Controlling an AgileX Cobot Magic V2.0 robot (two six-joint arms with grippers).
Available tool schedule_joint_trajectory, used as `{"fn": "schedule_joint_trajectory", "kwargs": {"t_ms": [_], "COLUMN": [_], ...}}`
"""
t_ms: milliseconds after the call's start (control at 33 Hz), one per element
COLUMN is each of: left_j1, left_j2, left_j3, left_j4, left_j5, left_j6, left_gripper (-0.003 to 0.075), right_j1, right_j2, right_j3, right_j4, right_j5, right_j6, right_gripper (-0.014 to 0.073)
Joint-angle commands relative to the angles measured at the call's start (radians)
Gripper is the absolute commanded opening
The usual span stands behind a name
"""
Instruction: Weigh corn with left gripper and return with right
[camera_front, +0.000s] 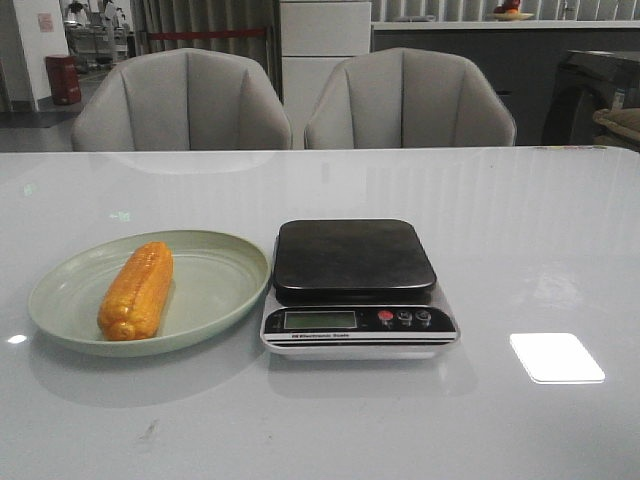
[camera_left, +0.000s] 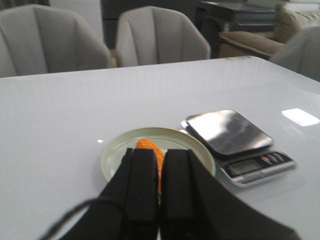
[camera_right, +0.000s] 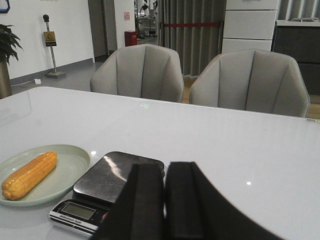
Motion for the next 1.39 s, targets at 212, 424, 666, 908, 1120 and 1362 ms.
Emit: {"fn": "schedule_joint_trajectory", "kwargs": {"t_ms": [212, 424, 666, 908, 1120, 1362], "left_j1": [0.257, 0.338, 0.361, 0.361, 0.361, 0.361], "left_j2": [-0.021, -0.021, -0.021, -0.021, -0.021, -0.021], "left_j3": [0.143, 0.260, 0.286, 0.286, 0.286, 0.286], "left_j4": [-0.009, -0.010, -0.010, -0.010, -0.010, -0.010], "left_j5": [-0.202, -0.431, -0.490, -0.491, -0.491, -0.491], "left_j6": [-0.002, -0.006, -0.006, -0.006, -0.006, -0.006], "left_gripper": [0.0114, 0.0114, 0.0114, 0.0114, 0.0114, 0.0114], "right_j1": [0.002, 0.002, 0.002, 0.002, 0.002, 0.002], "right_j2": [0.012, 0.012, 0.012, 0.012, 0.012, 0.012], "right_j3": [-0.026, -0.026, -0.026, -0.026, -0.026, -0.026], "right_j4": [0.006, 0.006, 0.006, 0.006, 0.006, 0.006], "right_j5": [-0.076, -0.076, -0.076, -0.076, -0.076, -0.076], "right_j6": [-0.009, -0.009, -0.009, -0.009, -0.009, -0.009], "right_gripper": [0.0165, 0.0165, 0.0165, 0.0165, 0.0165, 0.0165]}}
